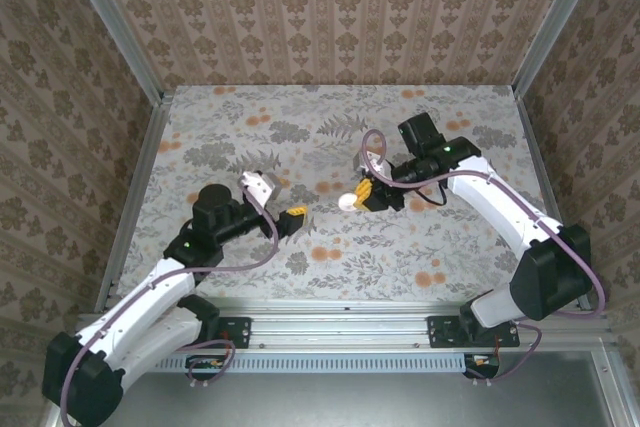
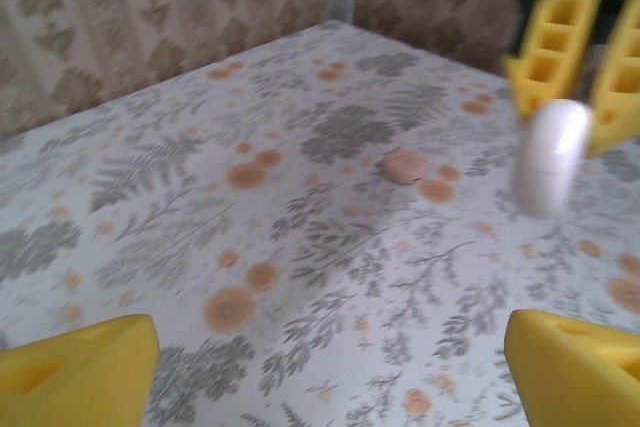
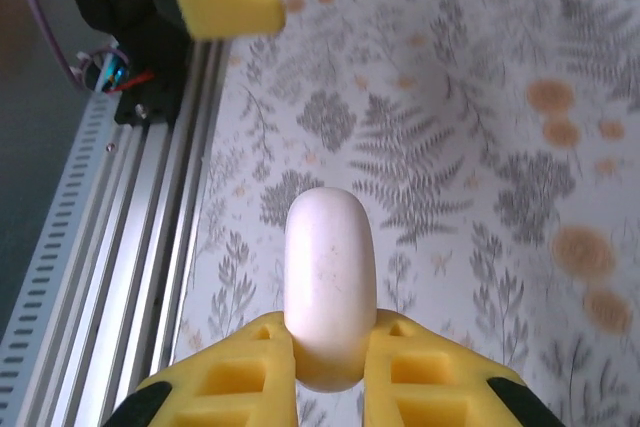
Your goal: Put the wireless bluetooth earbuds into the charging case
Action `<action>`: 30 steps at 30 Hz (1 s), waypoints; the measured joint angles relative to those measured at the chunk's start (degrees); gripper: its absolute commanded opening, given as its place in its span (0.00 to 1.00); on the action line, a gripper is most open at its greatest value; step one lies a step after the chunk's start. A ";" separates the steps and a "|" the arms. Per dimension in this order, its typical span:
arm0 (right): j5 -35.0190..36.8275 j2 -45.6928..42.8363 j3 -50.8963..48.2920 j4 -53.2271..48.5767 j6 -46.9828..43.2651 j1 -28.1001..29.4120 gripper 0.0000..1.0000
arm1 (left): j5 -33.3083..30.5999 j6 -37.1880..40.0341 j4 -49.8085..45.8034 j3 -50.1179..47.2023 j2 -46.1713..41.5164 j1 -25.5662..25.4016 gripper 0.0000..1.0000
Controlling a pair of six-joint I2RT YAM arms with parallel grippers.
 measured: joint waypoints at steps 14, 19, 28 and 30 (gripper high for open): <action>10.82 8.52 -0.46 -3.85 9.81 -4.94 0.15 | -17.09 -6.23 -5.81 0.72 6.25 0.00 0.92; 14.10 18.10 5.60 -7.41 11.30 -4.94 0.13 | -17.75 -6.29 -8.44 4.52 9.49 0.02 0.93; 18.45 28.06 12.92 -11.47 13.75 -6.08 0.14 | -17.79 -6.29 -11.52 9.03 13.79 0.42 0.94; 19.06 29.53 13.75 -11.45 14.43 -6.80 0.16 | -17.62 -6.34 -12.07 9.22 14.62 1.20 0.94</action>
